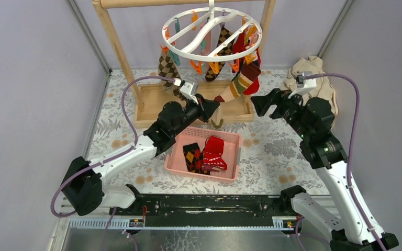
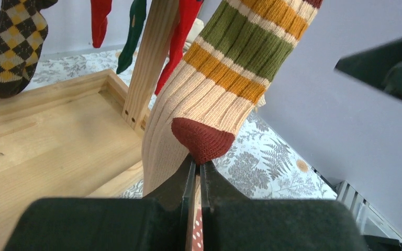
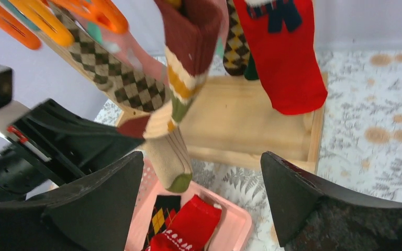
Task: Remove the socks clipped to the hanger
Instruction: Remove the sock from the hanger.
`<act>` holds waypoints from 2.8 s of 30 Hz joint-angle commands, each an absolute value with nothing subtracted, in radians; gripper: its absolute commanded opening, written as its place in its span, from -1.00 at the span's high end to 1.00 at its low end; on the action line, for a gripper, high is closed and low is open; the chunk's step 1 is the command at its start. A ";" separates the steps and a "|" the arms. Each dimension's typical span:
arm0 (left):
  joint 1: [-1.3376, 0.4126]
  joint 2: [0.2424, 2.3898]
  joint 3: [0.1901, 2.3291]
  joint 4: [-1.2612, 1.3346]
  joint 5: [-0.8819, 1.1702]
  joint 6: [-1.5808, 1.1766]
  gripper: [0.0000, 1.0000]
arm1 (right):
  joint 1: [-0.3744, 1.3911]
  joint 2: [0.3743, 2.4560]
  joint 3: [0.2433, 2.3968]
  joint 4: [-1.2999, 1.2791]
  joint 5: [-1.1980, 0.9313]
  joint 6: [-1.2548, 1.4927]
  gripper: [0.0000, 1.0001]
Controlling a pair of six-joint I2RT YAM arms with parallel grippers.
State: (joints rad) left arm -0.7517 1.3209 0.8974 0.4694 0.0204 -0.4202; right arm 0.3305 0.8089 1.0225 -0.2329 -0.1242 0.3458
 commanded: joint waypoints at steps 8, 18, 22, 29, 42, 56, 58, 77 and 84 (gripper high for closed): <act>-0.606 1.264 0.981 0.261 0.288 -0.507 0.85 | 0.327 0.908 1.175 -0.088 -0.193 0.207 -0.81; -0.434 1.283 0.953 0.243 0.501 -0.587 0.83 | 0.256 0.996 1.201 0.076 -0.451 0.277 -0.77; -0.430 1.284 0.947 0.244 0.536 -0.592 0.82 | 0.229 1.000 1.174 0.087 -0.459 0.315 -0.78; -0.432 1.263 0.931 0.259 0.566 -0.662 0.78 | 0.229 0.960 1.037 0.009 -0.369 0.351 -0.79; -0.679 1.263 0.868 0.379 0.404 -0.776 0.68 | 0.229 0.927 0.724 0.106 -0.470 0.478 -0.77; -0.826 1.446 1.041 0.421 0.318 -0.779 0.68 | 0.229 0.721 0.593 -0.054 -0.465 0.452 -0.76; -0.828 1.455 1.063 0.415 0.323 -0.778 0.68 | 0.229 0.706 0.587 -0.082 -0.450 0.467 -0.76; -0.854 1.521 1.250 0.313 0.405 -0.833 0.63 | 0.229 0.480 0.581 -0.217 -0.507 0.424 -0.76; -0.853 1.488 1.255 0.309 0.384 -0.848 0.61 | 0.229 0.502 0.532 -0.060 -0.537 0.450 -0.75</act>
